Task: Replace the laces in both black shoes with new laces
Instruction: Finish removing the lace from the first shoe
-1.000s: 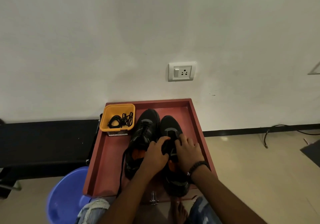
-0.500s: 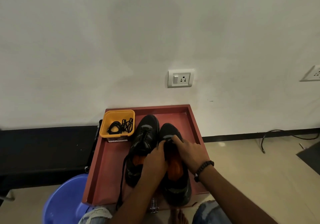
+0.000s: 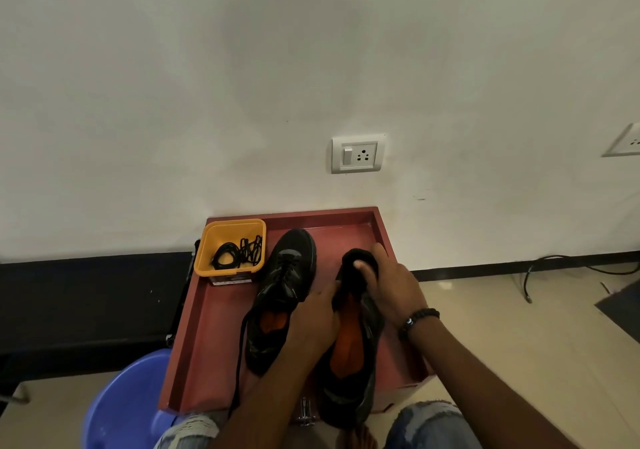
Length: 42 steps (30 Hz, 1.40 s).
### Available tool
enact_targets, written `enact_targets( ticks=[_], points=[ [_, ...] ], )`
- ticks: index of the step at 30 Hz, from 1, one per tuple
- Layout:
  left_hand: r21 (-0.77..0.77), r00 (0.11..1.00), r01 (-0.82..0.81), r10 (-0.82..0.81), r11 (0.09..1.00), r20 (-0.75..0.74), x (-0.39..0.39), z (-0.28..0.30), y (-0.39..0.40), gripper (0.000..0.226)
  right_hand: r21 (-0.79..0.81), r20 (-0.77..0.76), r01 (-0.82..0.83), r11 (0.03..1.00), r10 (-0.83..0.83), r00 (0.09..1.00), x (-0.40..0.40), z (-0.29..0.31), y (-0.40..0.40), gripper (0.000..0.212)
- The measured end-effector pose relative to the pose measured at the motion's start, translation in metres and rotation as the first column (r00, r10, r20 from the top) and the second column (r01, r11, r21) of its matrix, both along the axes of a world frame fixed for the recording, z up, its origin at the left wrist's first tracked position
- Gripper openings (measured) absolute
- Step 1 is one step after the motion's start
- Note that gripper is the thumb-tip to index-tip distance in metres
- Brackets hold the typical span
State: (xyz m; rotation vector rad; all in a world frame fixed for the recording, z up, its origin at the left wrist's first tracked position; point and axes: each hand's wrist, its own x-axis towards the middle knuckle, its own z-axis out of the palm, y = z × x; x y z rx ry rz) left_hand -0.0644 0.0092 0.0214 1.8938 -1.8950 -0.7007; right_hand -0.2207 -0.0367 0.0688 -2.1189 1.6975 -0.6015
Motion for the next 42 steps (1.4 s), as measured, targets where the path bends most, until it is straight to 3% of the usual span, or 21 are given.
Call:
enact_targets(
  ticks=[3, 5, 6, 8, 11, 16, 23, 26, 32, 37, 38, 42],
  points=[
    [0.039, 1.0, 0.028, -0.028, 0.999, -0.003, 0.005, -0.002, -0.005, 0.052, 0.208, 0.108, -0.073, 0.975, 0.051, 0.993, 0.006, -0.01, 0.017, 0.066],
    [0.06, 1.0, 0.018, -0.018, 0.998, 0.008, 0.009, -0.002, -0.008, 0.061, 0.322, 0.059, -0.057, 0.945, 0.04, 0.997, 0.006, -0.024, 0.028, 0.089],
    [0.059, 1.0, 0.016, -0.016, 0.998, 0.009, 0.009, -0.002, -0.007, 0.063, 0.357, 0.027, -0.041, 0.933, 0.033, 0.999, 0.003, -0.032, 0.032, 0.087],
    [0.045, 1.0, 0.014, -0.013, 0.999, -0.022, 0.011, -0.003, -0.005, 0.063, 0.349, 0.009, -0.042, 0.936, 0.042, 0.999, -0.005, -0.04, 0.036, 0.062],
    [0.023, 0.992, -0.006, 0.009, 1.0, -0.126, 0.021, -0.005, -0.002, 0.055, 0.279, 0.11, -0.027, 0.96, -0.004, 0.994, -0.018, -0.043, 0.032, 0.041],
    [-0.012, 0.99, -0.013, 0.012, 1.0, -0.142, 0.03, -0.006, -0.004, 0.037, 0.351, 0.194, 0.016, 0.936, -0.089, 0.977, -0.027, -0.043, 0.016, 0.052],
    [0.107, 1.0, 0.029, -0.027, 0.994, -0.016, 0.017, 0.004, -0.005, 0.05, 0.253, -0.033, -0.063, 0.965, 0.074, 0.997, 0.0, -0.044, 0.023, 0.06],
    [0.132, 0.999, 0.045, -0.045, 0.99, -0.007, 0.015, 0.005, -0.003, 0.06, 0.269, -0.028, -0.083, 0.96, 0.094, 0.995, 0.001, -0.044, 0.025, 0.062],
    [0.093, 0.982, 0.035, -0.017, 0.995, -0.191, 0.023, 0.008, 0.012, 0.06, 0.229, 0.073, -0.078, 0.97, 0.063, 0.995, -0.005, -0.03, 0.029, 0.045],
    [-0.066, 0.921, -0.116, 0.083, 0.991, -0.38, 0.051, 0.031, 0.014, 0.025, 0.071, 0.152, -0.053, 0.996, 0.042, 0.987, 0.019, -0.01, 0.013, 0.027],
    [-0.075, 0.894, -0.214, 0.164, 0.974, -0.417, 0.078, 0.033, 0.012, 0.019, 0.061, 0.172, -0.115, 0.991, 0.103, 0.98, 0.052, -0.007, 0.005, 0.025],
    [0.045, 0.758, -0.436, 0.394, 0.899, -0.521, 0.14, 0.034, -0.006, 0.015, 0.121, 0.122, -0.272, 0.955, 0.258, 0.959, 0.136, 0.003, -0.027, 0.017]
  ],
)
